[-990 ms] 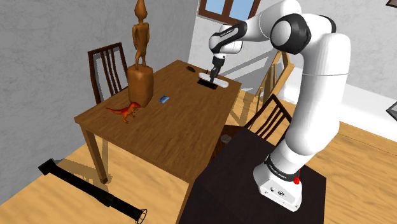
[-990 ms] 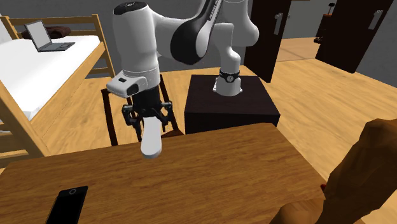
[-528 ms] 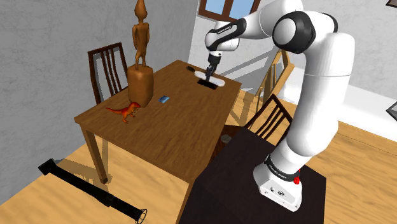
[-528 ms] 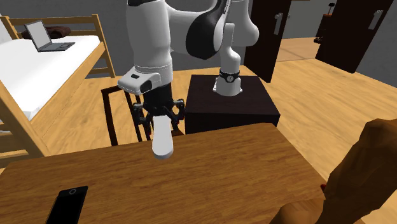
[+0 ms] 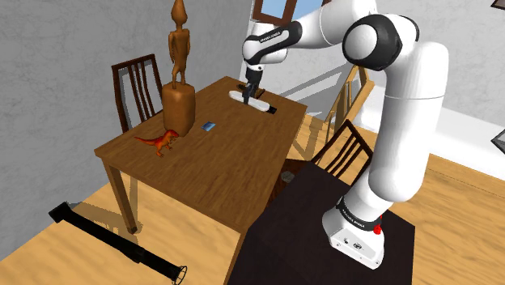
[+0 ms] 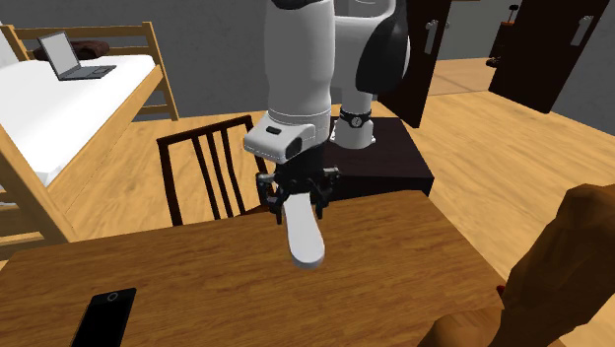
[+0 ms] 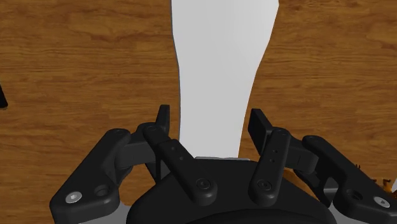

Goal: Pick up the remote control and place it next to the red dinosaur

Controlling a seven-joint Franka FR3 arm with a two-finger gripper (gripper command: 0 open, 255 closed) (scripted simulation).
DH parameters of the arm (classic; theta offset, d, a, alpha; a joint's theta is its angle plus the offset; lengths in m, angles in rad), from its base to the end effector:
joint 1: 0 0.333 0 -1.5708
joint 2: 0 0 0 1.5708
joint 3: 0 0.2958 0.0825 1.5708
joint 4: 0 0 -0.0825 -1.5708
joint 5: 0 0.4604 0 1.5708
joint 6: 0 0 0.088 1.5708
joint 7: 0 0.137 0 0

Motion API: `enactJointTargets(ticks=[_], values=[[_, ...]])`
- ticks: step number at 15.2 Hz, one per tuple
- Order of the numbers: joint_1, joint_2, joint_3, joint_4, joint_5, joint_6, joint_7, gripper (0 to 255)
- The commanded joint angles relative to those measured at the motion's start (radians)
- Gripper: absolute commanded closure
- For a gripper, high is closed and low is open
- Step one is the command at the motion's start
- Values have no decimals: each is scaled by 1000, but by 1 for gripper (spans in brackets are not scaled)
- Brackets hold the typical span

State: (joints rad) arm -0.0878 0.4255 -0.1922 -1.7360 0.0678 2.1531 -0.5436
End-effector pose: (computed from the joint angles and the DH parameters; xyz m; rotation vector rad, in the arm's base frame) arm 0.6880 -0.1877 0.2477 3.0980 0.3783 -0.0136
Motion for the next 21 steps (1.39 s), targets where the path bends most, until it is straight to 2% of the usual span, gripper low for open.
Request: enactJointTargets(ticks=[1, 9, 16, 21], values=[[27, 12, 11, 18, -3, -6, 41, 255], [137, 87, 53, 143, -14, -57, 202, 255], [229, 209, 85, 347, -21, -140, 337, 255], [229, 235, 87, 321, -19, -88, 336, 255]])
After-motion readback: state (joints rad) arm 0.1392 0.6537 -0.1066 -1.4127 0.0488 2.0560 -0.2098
